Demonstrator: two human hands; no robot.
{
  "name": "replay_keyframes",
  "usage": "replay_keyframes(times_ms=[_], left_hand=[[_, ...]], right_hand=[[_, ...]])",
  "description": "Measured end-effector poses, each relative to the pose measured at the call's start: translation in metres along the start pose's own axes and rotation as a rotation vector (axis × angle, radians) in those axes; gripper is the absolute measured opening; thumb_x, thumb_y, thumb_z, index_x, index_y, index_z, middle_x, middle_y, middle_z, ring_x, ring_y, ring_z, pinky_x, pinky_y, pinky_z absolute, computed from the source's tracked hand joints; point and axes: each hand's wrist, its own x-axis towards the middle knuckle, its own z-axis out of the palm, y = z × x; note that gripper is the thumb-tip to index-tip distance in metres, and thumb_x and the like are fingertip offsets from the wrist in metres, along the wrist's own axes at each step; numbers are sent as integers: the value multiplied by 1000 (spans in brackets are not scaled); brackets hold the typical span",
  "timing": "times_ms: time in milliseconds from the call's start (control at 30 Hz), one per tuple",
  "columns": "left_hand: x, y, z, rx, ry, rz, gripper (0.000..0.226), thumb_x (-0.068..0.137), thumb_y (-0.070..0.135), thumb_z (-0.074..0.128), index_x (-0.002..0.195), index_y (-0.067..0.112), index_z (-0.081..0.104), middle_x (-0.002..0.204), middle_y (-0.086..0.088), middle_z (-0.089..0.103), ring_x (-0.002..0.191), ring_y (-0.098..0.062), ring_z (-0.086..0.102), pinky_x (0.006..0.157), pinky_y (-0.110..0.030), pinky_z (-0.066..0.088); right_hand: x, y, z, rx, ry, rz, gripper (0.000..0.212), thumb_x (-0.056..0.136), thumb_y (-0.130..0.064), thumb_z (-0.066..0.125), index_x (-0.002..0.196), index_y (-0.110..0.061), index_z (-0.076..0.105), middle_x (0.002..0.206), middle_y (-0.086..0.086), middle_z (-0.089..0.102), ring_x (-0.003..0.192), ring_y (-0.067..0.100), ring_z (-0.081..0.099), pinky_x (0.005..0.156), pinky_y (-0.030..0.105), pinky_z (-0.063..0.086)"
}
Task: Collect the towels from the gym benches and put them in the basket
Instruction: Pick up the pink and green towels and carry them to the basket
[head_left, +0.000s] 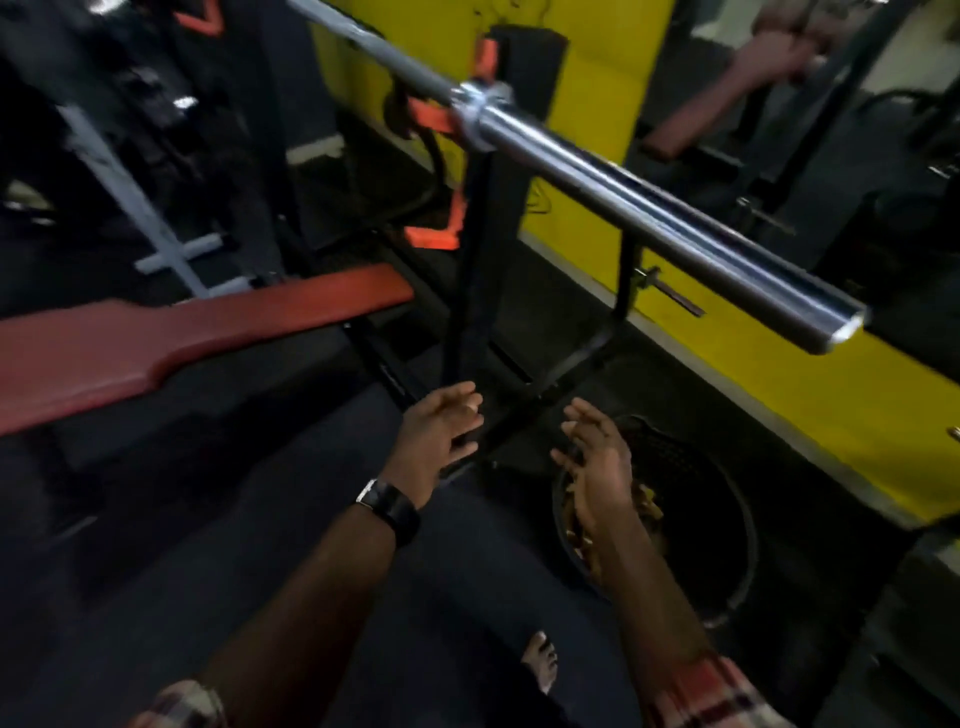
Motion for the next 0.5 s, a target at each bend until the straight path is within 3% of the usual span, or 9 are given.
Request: replay_keyframes(times_ms=[167, 500], left_hand=[[-70, 29, -125, -59, 169, 134, 29, 96, 5, 56, 121, 18, 62, 128, -3, 65, 124, -25, 60, 101, -46, 49], [-213, 61, -377, -307, 546, 381, 19, 100, 13, 51, 112, 21, 63, 125, -1, 65, 116, -20, 59, 98, -44, 46]], right_hand=[[-66, 24, 116, -79, -257, -48, 27, 93, -9, 53, 109, -27, 66, 115, -9, 66, 106, 10, 60, 76, 30, 49], [-236, 108, 361, -137, -783, -13, 23, 93, -8, 55, 103, -25, 67, 113, -1, 68, 109, 17, 59, 80, 39, 50]])
